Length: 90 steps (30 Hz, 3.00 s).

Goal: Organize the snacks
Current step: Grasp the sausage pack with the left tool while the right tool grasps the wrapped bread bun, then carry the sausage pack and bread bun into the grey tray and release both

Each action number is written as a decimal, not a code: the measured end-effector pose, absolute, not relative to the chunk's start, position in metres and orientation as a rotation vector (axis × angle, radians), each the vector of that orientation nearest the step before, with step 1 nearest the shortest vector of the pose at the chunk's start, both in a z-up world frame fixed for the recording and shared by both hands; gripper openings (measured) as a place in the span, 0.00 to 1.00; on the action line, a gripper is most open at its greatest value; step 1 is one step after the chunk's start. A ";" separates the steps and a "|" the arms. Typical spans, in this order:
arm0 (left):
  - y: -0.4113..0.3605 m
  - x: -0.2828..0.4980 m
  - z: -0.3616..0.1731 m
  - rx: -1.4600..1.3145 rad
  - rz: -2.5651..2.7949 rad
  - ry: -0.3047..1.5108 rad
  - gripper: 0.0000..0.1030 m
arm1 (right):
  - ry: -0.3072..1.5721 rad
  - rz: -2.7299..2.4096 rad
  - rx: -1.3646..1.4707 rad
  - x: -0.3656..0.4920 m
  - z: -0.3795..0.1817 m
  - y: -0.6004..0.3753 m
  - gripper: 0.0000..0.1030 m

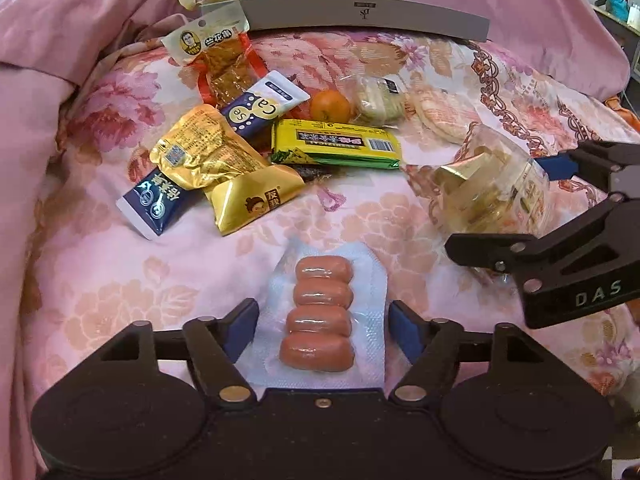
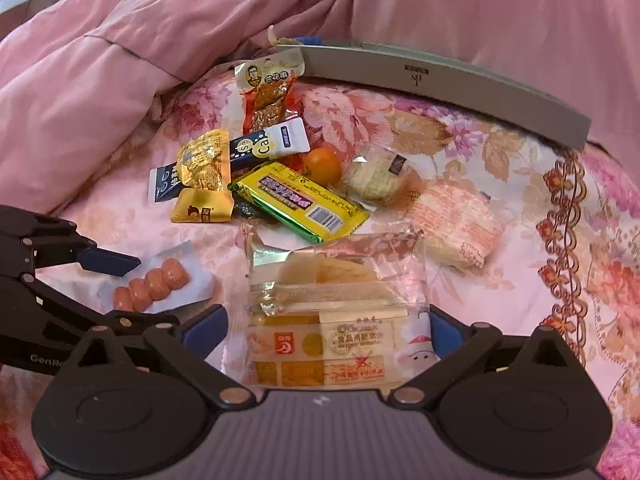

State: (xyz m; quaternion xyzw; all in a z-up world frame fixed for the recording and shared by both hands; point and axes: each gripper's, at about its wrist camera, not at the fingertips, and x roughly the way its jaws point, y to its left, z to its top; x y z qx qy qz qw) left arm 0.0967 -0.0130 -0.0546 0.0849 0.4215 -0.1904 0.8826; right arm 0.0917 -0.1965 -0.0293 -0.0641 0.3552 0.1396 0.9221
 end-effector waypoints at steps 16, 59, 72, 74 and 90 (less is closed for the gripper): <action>-0.010 0.091 -0.044 0.110 -0.371 0.843 0.55 | 0.640 0.255 -0.109 0.071 -0.029 -0.201 0.81; -0.059 0.352 0.079 -0.162 -0.216 0.490 0.59 | 0.294 0.152 -0.329 0.283 0.078 -0.239 0.83; -0.082 0.382 0.047 -0.168 -0.177 0.664 0.71 | 0.413 0.128 -0.192 0.331 0.039 -0.259 0.84; -0.080 0.381 0.052 -0.170 -0.172 0.642 0.78 | 0.410 0.126 -0.165 0.333 0.040 -0.264 0.87; -0.049 0.266 0.129 -0.208 -0.117 0.393 0.99 | 0.159 0.108 -0.074 0.235 0.099 -0.273 1.00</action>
